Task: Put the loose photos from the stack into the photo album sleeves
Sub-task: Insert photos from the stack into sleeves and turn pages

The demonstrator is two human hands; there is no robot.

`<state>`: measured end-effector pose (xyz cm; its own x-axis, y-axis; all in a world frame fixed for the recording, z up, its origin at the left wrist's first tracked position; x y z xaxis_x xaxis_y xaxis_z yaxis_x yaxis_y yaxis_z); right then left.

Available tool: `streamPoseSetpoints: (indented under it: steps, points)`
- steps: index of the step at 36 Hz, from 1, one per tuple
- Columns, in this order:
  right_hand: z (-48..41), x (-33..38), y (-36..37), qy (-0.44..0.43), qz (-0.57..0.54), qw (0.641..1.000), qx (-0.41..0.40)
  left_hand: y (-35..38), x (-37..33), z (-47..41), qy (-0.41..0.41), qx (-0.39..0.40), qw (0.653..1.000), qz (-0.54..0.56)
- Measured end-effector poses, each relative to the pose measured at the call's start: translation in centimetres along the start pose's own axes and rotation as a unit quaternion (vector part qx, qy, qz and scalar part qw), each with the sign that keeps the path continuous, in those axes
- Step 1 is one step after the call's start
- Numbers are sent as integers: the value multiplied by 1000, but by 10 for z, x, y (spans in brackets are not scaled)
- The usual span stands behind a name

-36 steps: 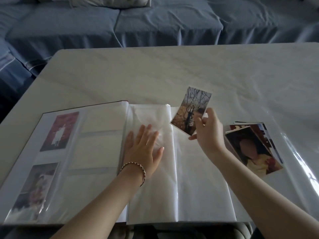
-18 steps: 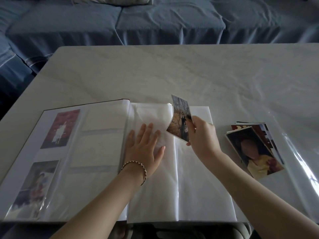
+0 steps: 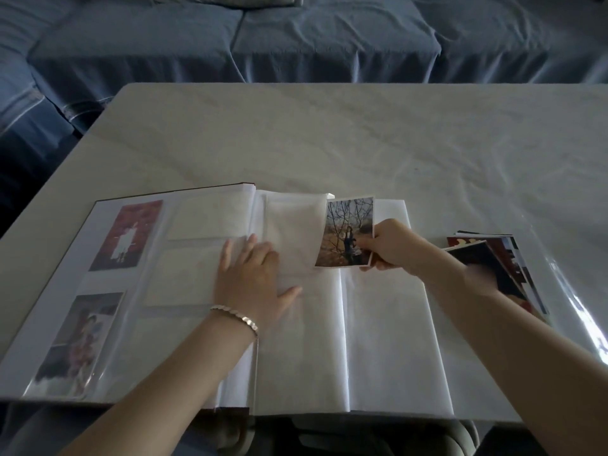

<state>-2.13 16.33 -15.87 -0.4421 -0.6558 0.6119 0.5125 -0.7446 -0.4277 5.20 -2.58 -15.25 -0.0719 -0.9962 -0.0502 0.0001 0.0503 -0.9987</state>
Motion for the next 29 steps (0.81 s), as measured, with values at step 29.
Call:
streamPoseSetpoints:
  steps: [29]
  points:
    - [-8,-1,-3,-130,-11,971,-200,-2,23,9,31,-62,987,143]
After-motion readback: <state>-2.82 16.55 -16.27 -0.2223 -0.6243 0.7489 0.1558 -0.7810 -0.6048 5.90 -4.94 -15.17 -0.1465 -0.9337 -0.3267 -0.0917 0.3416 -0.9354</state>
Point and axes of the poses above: each hand's wrist, its own z-axis away from the middle knuckle, its own y-axis out of the palm, x = y × z, the point moved 6 cm from there along -z, towards the middle knuckle, and after that the axes turned 2 degrees about z, right-handed, at the moved point
